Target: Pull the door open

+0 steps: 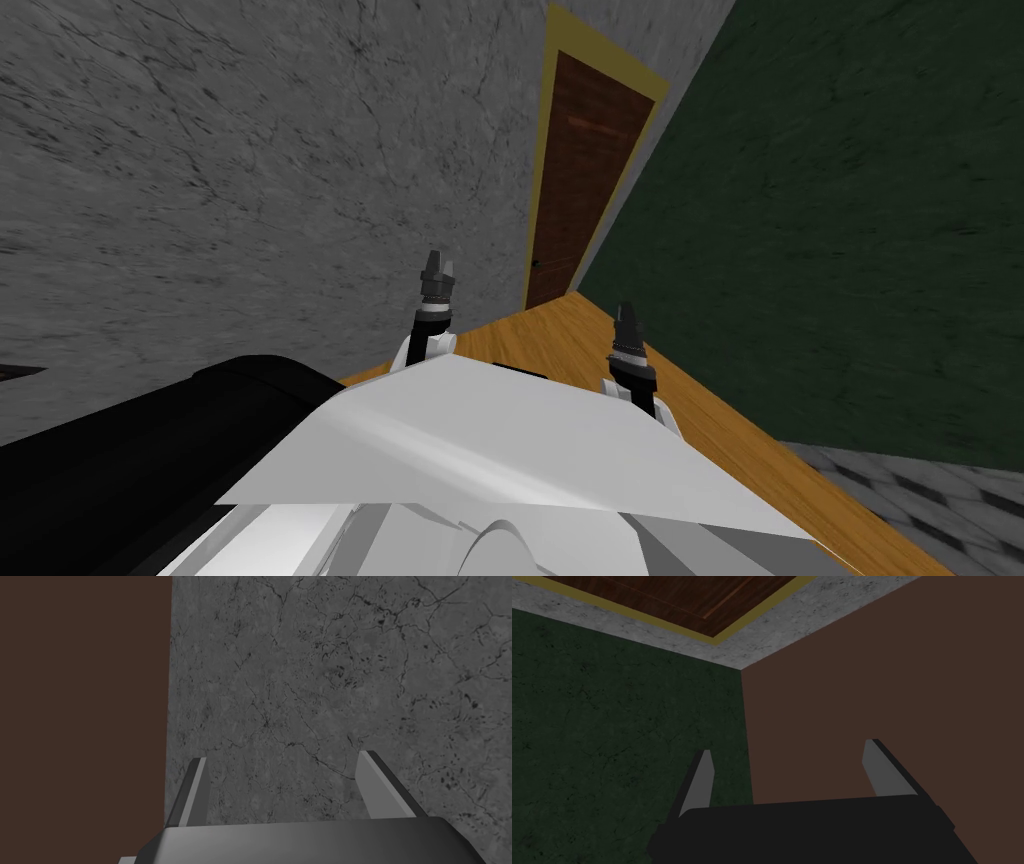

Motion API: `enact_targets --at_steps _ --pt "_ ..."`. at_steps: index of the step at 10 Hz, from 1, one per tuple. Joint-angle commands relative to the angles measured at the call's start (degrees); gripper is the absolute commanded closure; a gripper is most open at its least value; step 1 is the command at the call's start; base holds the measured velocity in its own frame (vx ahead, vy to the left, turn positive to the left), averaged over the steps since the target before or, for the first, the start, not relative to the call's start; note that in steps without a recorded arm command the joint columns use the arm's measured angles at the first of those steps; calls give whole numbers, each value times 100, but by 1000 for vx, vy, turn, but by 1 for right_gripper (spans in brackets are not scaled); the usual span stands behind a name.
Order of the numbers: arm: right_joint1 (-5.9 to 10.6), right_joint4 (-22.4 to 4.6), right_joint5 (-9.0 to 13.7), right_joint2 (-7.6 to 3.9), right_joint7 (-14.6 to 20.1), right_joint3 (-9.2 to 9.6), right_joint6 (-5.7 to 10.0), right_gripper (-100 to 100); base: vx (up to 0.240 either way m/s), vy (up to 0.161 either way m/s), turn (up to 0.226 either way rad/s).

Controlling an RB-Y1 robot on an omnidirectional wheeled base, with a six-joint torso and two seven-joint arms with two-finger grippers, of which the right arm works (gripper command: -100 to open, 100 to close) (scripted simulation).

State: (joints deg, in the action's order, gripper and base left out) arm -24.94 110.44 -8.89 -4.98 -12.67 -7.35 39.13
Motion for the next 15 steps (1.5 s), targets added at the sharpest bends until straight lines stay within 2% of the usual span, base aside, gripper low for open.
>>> enact_targets --at_steps 1,15 --pt "63 -196 -71 7 -190 -18 40 -100 98 -39 121" --pt "606 -1827 -601 -62 -1680 -343 261 -100 92 -36 128"
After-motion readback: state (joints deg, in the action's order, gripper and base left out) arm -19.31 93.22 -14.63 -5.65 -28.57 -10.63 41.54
